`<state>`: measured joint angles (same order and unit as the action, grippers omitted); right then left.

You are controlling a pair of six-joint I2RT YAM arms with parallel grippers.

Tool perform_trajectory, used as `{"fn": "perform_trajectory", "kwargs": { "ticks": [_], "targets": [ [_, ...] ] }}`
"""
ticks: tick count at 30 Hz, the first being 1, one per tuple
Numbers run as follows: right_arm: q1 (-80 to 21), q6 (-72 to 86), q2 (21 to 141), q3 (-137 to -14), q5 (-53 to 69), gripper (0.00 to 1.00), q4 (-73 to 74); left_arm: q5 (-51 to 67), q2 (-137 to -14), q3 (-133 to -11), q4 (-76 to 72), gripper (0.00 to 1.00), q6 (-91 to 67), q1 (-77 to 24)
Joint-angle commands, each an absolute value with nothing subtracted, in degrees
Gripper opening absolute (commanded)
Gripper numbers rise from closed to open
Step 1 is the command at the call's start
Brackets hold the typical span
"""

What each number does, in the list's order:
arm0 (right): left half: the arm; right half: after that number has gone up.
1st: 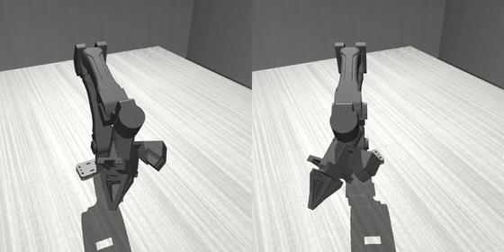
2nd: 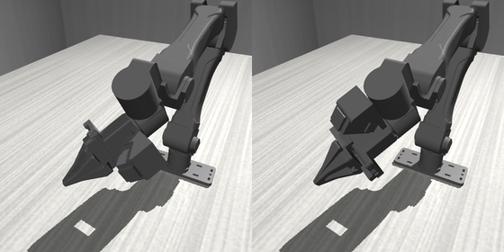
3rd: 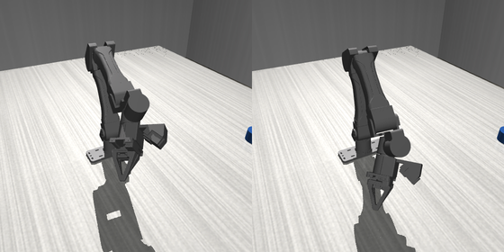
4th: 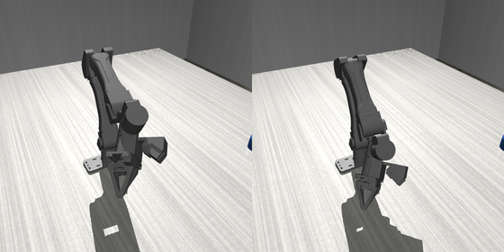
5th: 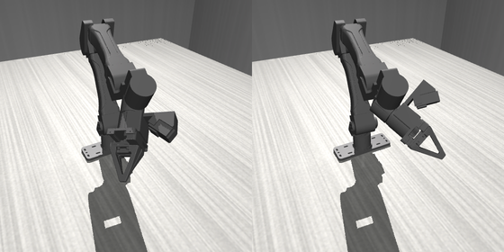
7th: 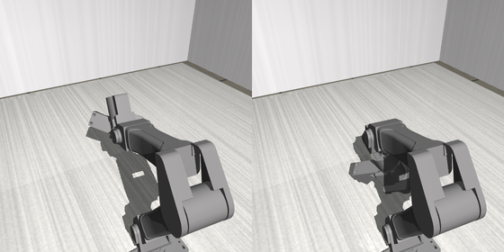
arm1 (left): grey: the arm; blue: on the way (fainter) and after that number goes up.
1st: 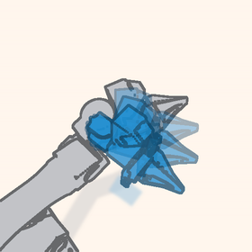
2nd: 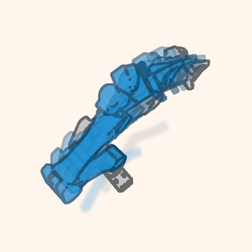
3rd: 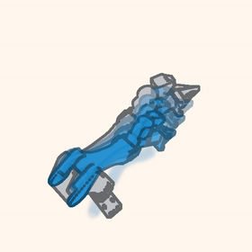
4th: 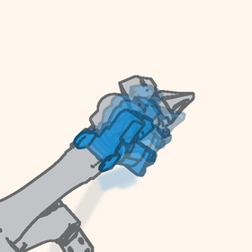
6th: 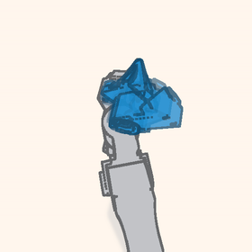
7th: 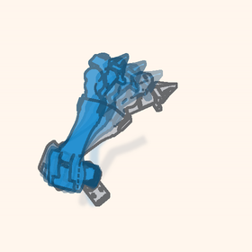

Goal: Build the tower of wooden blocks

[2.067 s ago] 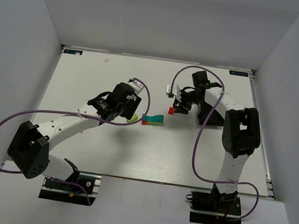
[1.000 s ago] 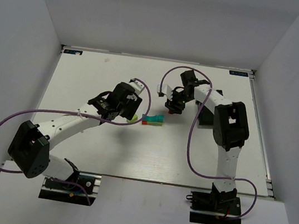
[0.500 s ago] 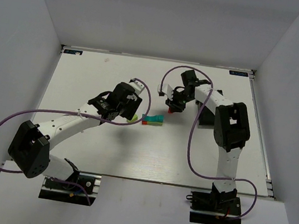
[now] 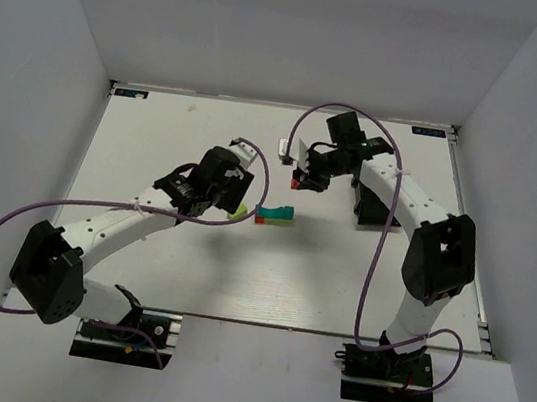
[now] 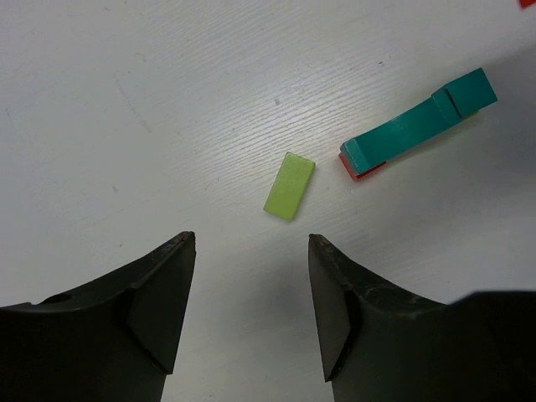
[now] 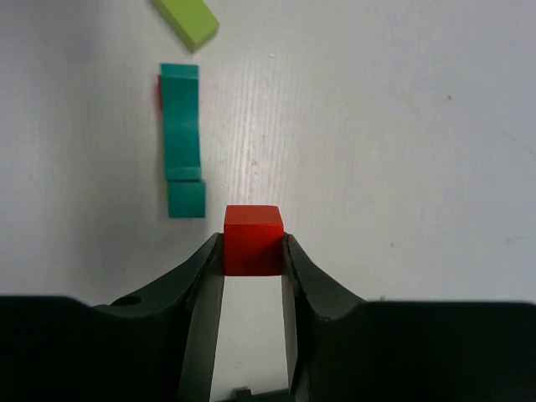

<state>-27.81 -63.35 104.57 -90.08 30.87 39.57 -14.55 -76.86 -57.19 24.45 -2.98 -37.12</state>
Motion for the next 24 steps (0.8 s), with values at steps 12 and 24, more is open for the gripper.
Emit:
{"fn": "perform_trajectory", "kwargs": {
  "ticks": [12,24],
  "targets": [
    [-34.98,-60.73,106.52,-89.39,26.63,0.06,44.56,-18.37,-72.42,-58.80,24.61,0.67,-3.96,-36.83],
    [-36.21,-60.91,110.92,-91.67,24.61,0.06,45.53,-18.37,-72.42,-58.80,24.61,0.67,-3.96,-36.83]
  ]
}}
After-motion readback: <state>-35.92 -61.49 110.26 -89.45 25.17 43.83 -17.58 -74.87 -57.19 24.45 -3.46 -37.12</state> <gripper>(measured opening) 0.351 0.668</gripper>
